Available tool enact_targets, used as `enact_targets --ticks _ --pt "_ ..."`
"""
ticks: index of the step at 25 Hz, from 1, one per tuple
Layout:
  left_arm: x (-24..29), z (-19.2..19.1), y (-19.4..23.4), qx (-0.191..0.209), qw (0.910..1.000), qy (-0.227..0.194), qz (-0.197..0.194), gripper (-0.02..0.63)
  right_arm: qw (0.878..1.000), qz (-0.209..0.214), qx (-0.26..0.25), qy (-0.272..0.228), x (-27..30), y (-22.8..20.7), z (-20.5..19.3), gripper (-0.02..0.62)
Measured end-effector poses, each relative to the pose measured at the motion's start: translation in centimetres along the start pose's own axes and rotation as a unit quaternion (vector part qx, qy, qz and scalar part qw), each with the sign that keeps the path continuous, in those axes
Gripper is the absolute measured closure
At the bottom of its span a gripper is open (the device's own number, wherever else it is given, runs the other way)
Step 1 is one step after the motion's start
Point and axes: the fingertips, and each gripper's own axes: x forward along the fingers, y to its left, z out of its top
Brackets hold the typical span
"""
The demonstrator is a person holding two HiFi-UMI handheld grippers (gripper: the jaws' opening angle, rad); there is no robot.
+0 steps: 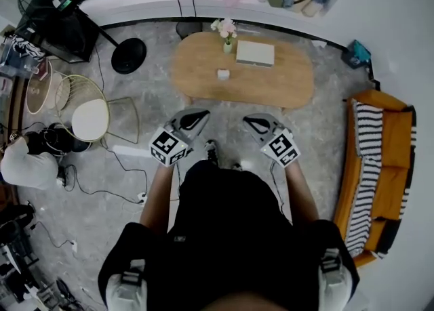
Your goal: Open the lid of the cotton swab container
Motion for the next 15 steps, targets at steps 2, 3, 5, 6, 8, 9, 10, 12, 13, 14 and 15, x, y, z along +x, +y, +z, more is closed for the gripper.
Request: enact_targets --ticks 2,3,5,6,8,9,10,12,13,14,15 --pt "0.5 0.3 1.3 0.003 1.0 0.001 -0.008 0.606 1.0 -0.005 0.002 0.005 0.7 -0.7 0.1 0.6" --pt "0.7 0.5 1.9 0.006 0.9999 0.002 -0.013 0.606 1.0 -0.008 0.003 0.007 1.1 -1.0 0.1 0.6" --pt "1.2 0.6 2.9 0.008 0.9997 0.004 -0.021 0.606 1.0 -0.014 0.007 0.008 1.6 -1.5 0.2 0.6" --pt "1.4 0.8 3.3 0.009 0.9997 0.004 -0.024 0.606 1.0 -0.017 0.009 0.009 1.9 -1.8 0.2 0.6" --pt "2.0 1.0 4.2 0.011 0.9994 0.004 -0.032 0.606 1.0 -0.024 0.013 0.01 2.3 -2.6 0.4 0.6" --pt "2.2 1.1 4.7 0.012 0.9993 0.004 -0.036 0.606 0.999 -0.028 0.015 0.01 2.5 -2.9 0.5 0.6" --pt "2.4 1.1 5.2 0.014 0.9991 0.005 -0.04 0.606 0.999 -0.032 0.017 0.01 2.8 -3.3 0.6 0.6" --pt "2.7 1.1 6.0 0.018 0.9988 0.007 -0.046 0.606 0.999 -0.039 0.019 0.01 3.4 -3.7 0.7 0.6" --pt "2.7 1.1 6.3 0.019 0.9986 0.007 -0.048 0.606 0.999 -0.041 0.02 0.011 3.7 -3.8 0.7 0.6" --pt "2.7 1.1 6.6 0.02 0.9985 0.007 -0.05 0.606 0.999 -0.043 0.021 0.011 3.9 -3.8 0.6 0.6" --pt "2.7 1.0 6.8 0.02 0.9984 0.007 -0.051 0.606 0.999 -0.045 0.022 0.012 4.1 -3.8 0.6 0.6"
